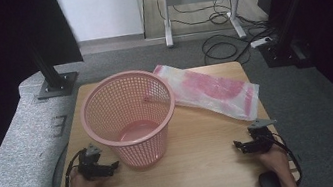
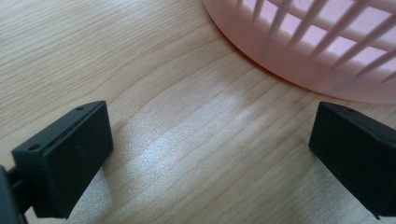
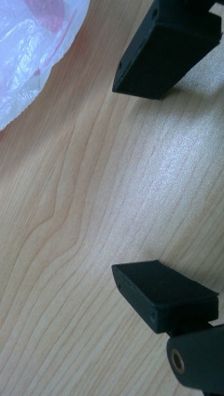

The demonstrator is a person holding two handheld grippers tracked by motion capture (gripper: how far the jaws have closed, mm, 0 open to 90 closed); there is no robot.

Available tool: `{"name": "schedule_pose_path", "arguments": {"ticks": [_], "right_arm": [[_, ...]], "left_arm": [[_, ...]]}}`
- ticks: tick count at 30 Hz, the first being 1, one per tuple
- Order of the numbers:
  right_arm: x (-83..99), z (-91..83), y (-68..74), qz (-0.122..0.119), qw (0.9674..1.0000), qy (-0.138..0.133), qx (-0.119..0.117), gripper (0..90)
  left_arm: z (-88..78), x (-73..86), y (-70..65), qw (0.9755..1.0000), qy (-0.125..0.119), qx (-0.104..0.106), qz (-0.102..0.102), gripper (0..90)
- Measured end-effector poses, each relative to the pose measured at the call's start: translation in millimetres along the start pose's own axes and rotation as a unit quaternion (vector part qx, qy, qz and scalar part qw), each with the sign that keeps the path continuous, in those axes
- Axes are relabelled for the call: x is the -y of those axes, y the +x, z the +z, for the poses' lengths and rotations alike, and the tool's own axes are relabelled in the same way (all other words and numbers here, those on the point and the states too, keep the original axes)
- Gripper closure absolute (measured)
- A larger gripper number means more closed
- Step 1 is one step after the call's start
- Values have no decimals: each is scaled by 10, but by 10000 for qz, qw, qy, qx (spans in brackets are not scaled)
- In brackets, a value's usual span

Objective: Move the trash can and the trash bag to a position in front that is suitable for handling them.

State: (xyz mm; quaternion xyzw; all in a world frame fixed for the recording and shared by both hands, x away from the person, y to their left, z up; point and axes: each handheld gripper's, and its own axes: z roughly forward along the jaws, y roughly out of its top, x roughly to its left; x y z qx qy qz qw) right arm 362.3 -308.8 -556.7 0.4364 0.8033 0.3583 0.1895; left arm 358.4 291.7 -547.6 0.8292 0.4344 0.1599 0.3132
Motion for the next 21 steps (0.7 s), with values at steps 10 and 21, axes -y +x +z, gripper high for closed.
{"name": "schedule_pose_path", "arguments": {"ticks": [10,21], "right_arm": [[-8,11,-1,-35,10000,-6,-28,107],[-18,13,3,-43,10000,19,-49,112]], "left_arm": [[1,-1,-3,10000,1,-13,-9,0],[2,-2,-5,10000,-2,-15,-15,0]]}}
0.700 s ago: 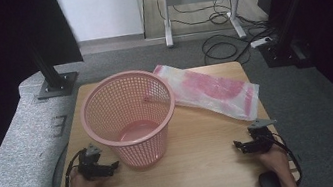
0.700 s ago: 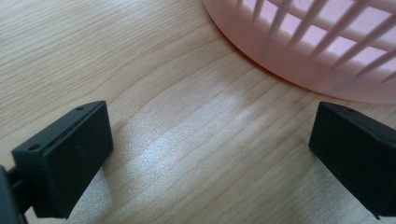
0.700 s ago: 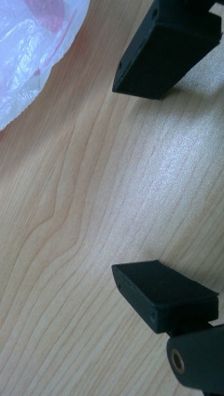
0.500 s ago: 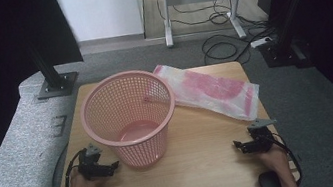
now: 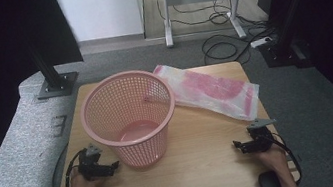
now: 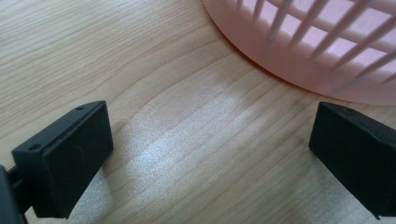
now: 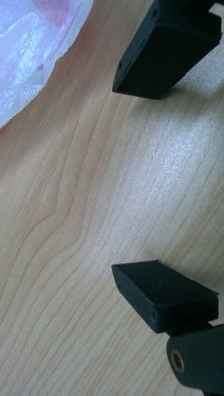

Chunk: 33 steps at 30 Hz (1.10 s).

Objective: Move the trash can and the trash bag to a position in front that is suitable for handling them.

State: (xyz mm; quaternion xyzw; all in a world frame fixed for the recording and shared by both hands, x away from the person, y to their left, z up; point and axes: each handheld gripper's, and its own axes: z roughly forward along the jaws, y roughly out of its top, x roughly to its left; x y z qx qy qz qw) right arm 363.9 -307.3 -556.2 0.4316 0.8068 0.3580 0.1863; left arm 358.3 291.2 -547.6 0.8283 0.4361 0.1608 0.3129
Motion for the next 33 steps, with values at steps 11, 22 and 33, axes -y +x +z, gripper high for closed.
{"name": "schedule_pose_path", "arguments": {"ticks": [11,22,33], "right_arm": [[-155,-82,30,-148,9992,372,87,129],[-588,-158,-333,96,9991,328,233,217],[-618,217,-576,-325,9947,783,575,265]], "left_arm": [[1,-2,-4,10000,-1,-17,-22,0],[8,-6,-14,10000,-21,-48,-83,0],[11,-11,-17,10000,-17,-47,-86,0]]}}
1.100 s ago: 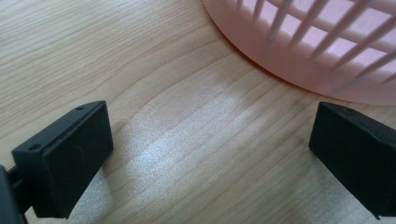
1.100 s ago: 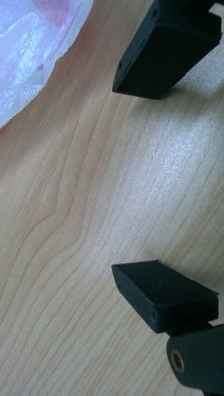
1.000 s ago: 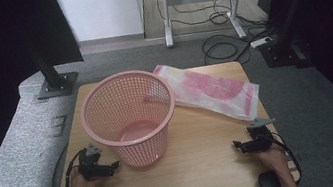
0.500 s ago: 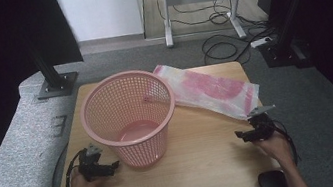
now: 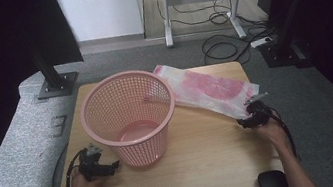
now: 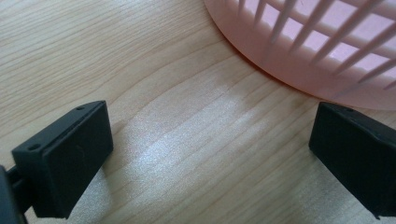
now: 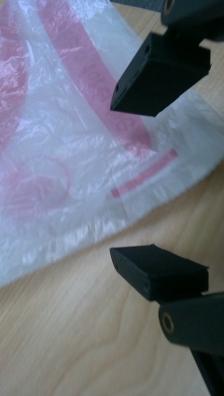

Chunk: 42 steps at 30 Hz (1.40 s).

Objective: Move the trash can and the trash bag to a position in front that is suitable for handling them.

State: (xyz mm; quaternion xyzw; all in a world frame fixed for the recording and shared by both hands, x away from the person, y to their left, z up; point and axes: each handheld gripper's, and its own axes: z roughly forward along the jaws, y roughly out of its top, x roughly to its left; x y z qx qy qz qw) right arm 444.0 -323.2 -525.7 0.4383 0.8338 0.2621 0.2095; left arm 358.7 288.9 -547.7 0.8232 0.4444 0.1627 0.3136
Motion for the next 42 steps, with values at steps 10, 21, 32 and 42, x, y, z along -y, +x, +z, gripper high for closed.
{"name": "schedule_pose_path", "arguments": {"ticks": [10,21,32,42], "right_arm": [[48,99,-148,644,9972,59,-375,735],[79,2,127,520,9967,131,-604,894],[17,-185,1096,-47,9943,15,-1063,893],[-147,-431,1293,-662,9940,-295,-823,369]], "left_arm": [[4,-3,-2,10000,-4,5,-1,0],[4,-7,-3,10000,13,1,4,0],[7,-11,-10,10000,18,-17,-6,0],[9,-13,-18,10000,12,-20,-42,0]]}}
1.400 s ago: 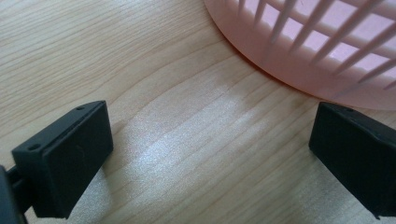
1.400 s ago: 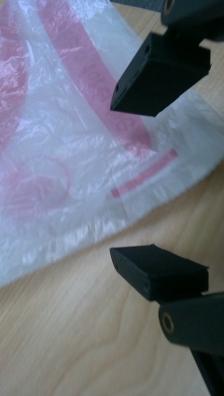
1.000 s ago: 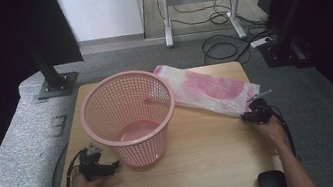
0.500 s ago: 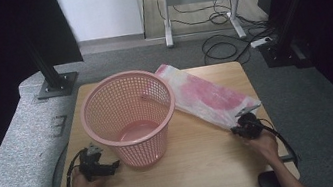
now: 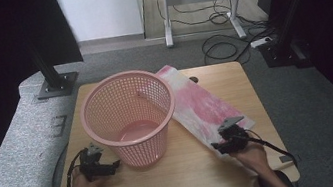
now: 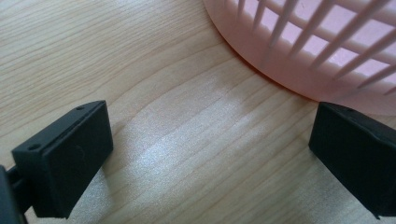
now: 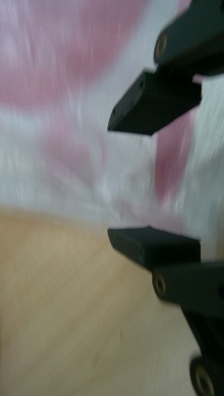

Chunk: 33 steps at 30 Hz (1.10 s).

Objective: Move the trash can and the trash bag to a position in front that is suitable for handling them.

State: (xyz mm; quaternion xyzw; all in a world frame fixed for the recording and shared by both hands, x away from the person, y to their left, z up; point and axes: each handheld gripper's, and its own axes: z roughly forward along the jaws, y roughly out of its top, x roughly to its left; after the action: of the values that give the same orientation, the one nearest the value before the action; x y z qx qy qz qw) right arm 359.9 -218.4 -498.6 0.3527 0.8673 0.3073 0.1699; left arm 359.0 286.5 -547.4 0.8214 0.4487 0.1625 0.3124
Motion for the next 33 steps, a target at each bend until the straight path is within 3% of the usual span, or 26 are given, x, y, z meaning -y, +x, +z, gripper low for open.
{"name": "schedule_pose_path", "arguments": {"ticks": [1,2,3,4,5,7,8,10,14,15,16,17,19,24,25,26,27,28,30,31,32,33], "right_arm": [[4,-54,-107,46,9999,0,162,358],[4,-54,-107,46,9999,0,162,358],[41,-109,-384,230,9981,114,563,354],[67,-107,-487,291,9967,173,741,352],[118,-90,-665,522,9943,274,888,351],[199,-52,-904,1037,9910,263,805,353],[199,-52,-904,1037,9910,263,805,353],[313,38,-1192,1481,9840,271,951,356],[380,123,-1320,1640,9814,359,933,435],[412,178,-1347,1689,9800,528,908,565],[412,178,-1347,1689,9800,528,908,565],[439,194,-1320,1503,9837,459,874,738],[459,186,-1286,1472,9861,389,665,829],[503,123,-1092,1282,9901,378,427,872],[516,96,-1004,1217,9910,391,388,874],[545,27,-756,1018,9933,446,328,874],[545,27,-756,1018,9933,446,328,874],[576,-39,-492,799,9953,486,266,875],[609,-87,-254,605,9970,491,-4,868],[618,-121,-135,465,9975,515,-102,823],[605,-175,-43,293,9982,523,-71,755],[605,-175,-43,293,9982,523,-71,755]], "left_arm": [[0,0,0,10000,0,0,0,0],[0,0,0,10000,-1,-1,0,0],[0,-1,0,10000,2,-3,3,0],[0,-1,0,10000,5,0,-1,0],[0,-1,0,10000,7,0,0,0],[0,-1,0,10000,7,0,-1,0],[0,-1,0,10000,7,0,-1,0],[-1,-1,0,10000,8,0,1,0],[-1,-1,0,10000,8,0,1,0],[-1,-1,0,10000,10,0,2,0],[-1,-1,0,10000,10,0,2,0],[-1,-1,0,10000,10,0,4,0],[-1,-1,0,10000,10,1,3,0],[-1,-1,-1,10000,10,-5,-1,0],[0,-1,-1,10000,3,-8,-3,0],[0,-1,-2,10000,3,-10,-6,0],[0,-1,-2,10000,3,-10,-6,0],[-2,-1,-3,10000,19,-20,3,0],[-1,-1,-8,10000,18,-30,-7,0],[-1,-1,-8,10000,18,-30,-7,0],[-1,-2,-9,10000,19,-32,-10,0],[-1,-2,-9,10000,19,-32,-10,0]]}}
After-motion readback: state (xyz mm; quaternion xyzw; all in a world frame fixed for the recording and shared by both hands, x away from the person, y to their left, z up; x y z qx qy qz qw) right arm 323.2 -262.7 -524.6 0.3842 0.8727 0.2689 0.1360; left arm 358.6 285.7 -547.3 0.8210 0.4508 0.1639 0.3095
